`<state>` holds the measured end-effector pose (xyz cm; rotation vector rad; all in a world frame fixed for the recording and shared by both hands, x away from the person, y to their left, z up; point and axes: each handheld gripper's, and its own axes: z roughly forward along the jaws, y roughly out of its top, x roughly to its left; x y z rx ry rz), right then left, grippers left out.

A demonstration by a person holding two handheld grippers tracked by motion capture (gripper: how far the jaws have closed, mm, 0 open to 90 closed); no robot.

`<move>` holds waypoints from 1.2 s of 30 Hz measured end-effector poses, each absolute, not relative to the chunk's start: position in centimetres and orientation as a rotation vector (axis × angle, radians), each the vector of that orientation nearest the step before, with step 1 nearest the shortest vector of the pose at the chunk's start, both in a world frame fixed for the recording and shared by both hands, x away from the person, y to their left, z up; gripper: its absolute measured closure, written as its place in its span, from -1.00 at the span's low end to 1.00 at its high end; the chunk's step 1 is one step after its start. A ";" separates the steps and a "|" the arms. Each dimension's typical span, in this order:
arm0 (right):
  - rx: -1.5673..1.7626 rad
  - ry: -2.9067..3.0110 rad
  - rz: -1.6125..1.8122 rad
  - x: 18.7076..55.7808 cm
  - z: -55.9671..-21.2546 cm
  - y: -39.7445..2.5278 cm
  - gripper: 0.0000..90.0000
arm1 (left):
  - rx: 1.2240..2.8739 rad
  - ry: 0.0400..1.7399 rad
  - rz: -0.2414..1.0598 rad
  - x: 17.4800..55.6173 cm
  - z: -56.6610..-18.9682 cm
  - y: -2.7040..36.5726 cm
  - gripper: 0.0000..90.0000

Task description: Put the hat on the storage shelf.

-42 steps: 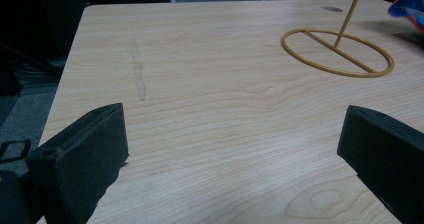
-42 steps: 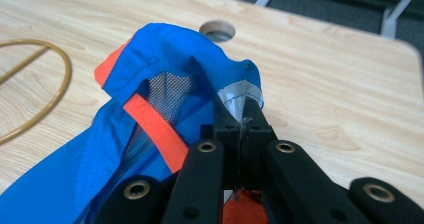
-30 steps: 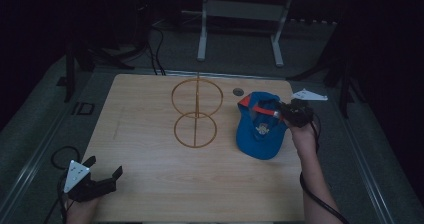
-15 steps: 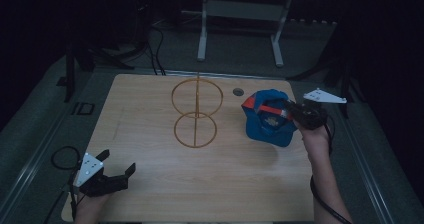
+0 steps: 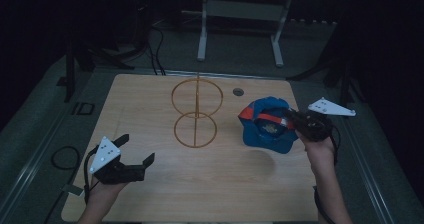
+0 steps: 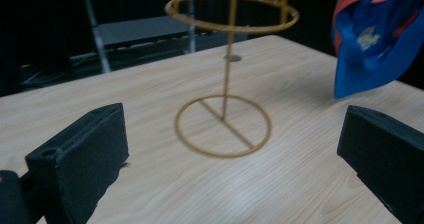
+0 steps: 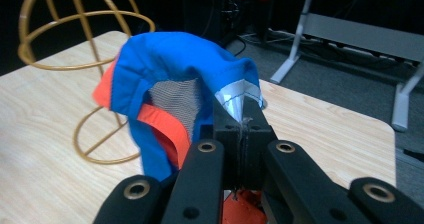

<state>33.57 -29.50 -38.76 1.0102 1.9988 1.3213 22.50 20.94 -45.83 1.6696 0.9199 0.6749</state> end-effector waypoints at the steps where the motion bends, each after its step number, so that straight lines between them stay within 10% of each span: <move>1: 1.001 2.003 1.328 33.3 -38.7 -29.3 0.98 | 1.673 0.907 0.669 22.6 -45.6 20.6 -1.00; 36: 0.806 2.106 1.452 28.5 -38.0 -24.4 0.98 | 1.812 0.530 0.546 27.9 -38.8 6.1 -0.99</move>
